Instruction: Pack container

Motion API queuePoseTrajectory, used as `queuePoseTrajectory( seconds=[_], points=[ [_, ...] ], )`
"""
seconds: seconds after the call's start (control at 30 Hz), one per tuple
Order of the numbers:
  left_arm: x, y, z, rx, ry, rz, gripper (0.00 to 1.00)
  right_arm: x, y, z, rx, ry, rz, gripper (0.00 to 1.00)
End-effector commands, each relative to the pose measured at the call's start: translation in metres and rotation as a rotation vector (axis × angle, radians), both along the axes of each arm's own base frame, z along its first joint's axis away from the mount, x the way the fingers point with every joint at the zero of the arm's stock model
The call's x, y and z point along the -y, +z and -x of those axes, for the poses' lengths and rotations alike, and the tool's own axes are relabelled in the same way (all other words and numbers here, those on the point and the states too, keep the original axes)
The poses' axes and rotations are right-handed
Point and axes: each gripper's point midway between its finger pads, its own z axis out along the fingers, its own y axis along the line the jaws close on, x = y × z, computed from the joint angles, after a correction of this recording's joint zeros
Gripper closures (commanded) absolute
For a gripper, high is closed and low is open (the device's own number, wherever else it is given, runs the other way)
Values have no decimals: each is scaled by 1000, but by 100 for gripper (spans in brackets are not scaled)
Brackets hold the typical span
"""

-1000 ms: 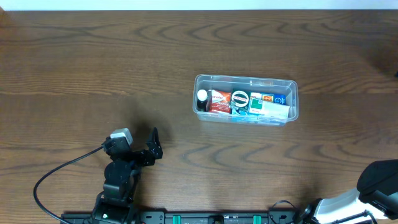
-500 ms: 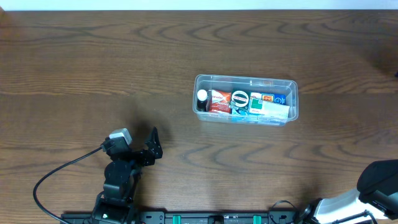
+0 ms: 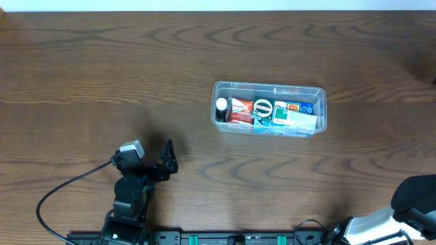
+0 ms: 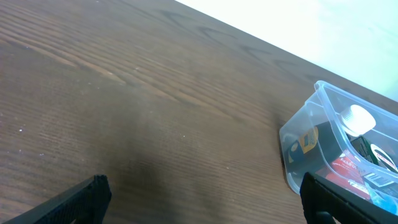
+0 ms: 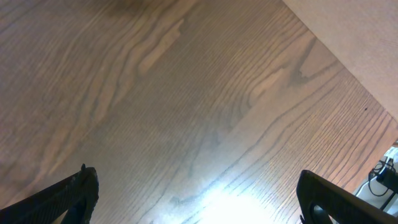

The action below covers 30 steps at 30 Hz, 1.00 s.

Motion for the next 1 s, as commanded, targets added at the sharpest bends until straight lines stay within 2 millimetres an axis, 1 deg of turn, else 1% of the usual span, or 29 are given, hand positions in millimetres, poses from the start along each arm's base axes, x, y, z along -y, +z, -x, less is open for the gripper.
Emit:
queuePoseTrajectory(
  seconds=[0.0, 0.1, 0.3, 0.37, 0.57, 0.6, 0.67, 0.9, 0.97],
  points=[
    [5, -14, 6, -39, -20, -15, 2, 3, 5, 3, 6, -4, 12, 1],
    [10, -13, 7, -34, -41, -14, 2, 3, 5, 3, 6, -4, 12, 1],
    [9, -5, 6, 4, -37, -3, 2, 3, 5, 3, 6, -4, 12, 1],
    [6, 4, 4, 41, -22, 7, 2, 3, 5, 3, 6, -4, 12, 1],
    [-6, 40, 4, 199, 26, 45, 2, 3, 5, 3, 6, -4, 12, 1],
    [-8, 42, 3, 207, 34, 46, 2, 3, 5, 3, 6, -4, 12, 1],
    [-12, 38, 2, 191, 52, 40, 2, 3, 5, 3, 6, -4, 12, 1],
    [-30, 38, 1, 191, 122, 33, 2, 3, 5, 3, 6, -4, 12, 1],
    [-31, 38, 1, 189, 129, 32, 2, 3, 5, 3, 6, -4, 12, 1]
  ],
)
